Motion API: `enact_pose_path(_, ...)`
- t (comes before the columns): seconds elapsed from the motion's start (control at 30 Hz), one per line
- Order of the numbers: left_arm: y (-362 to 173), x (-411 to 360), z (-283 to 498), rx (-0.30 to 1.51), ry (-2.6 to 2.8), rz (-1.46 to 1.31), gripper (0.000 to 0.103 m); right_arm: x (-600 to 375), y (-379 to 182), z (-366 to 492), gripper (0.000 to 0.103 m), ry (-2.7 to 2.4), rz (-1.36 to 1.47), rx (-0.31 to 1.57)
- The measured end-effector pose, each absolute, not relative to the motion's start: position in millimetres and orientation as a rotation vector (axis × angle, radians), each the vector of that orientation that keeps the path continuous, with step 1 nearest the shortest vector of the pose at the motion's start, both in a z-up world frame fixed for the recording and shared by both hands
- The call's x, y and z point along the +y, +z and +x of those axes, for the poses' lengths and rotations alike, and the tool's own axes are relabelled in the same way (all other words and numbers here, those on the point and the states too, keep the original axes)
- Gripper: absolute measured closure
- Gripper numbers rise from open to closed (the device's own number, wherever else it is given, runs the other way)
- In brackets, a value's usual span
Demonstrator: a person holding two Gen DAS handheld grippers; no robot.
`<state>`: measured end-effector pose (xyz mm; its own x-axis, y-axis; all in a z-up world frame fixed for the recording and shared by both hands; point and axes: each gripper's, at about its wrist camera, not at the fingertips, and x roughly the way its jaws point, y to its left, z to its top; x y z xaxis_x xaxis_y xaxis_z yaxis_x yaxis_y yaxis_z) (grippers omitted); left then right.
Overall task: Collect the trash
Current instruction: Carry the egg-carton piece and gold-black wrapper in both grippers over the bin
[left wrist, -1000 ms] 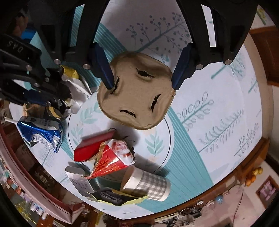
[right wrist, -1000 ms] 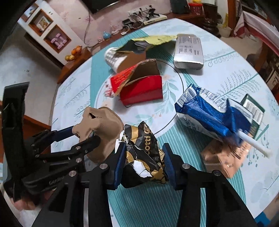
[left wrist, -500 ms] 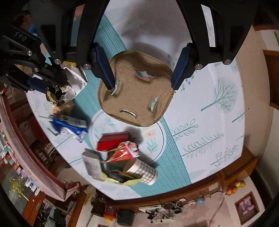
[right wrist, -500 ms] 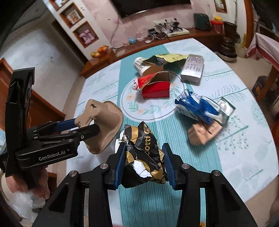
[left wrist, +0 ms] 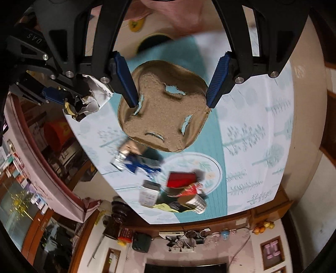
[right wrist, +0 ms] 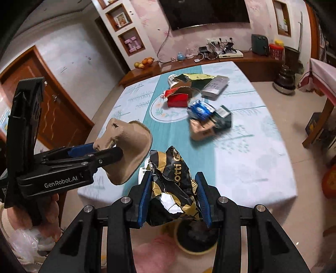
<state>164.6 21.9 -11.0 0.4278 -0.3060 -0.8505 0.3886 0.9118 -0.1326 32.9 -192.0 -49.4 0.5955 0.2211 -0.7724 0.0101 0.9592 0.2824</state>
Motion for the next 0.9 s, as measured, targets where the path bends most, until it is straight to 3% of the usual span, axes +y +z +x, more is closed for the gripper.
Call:
enact_pose_path(0.47, -10.7, -30.1, 7.2, 1.059, -0.353, 0.046, 0.039, -230.3, -67.6, -79.2, 0.063, 0.187, 0.266, 0.974)
enact_pose_path(0.7, -27.7, -31.1, -14.0, 1.099, -0.338, 0.054, 0.039, -224.5, -107.7, -88.1, 0.063, 0.172, 0.3, 1.048)
enact_pose_path(0.9, -73.8, -25.1, -16.4, 1.154, -0.332, 0.047, 0.039, -223.6, -168.4, -93.4, 0.063, 0.122, 0.349, 1.115)
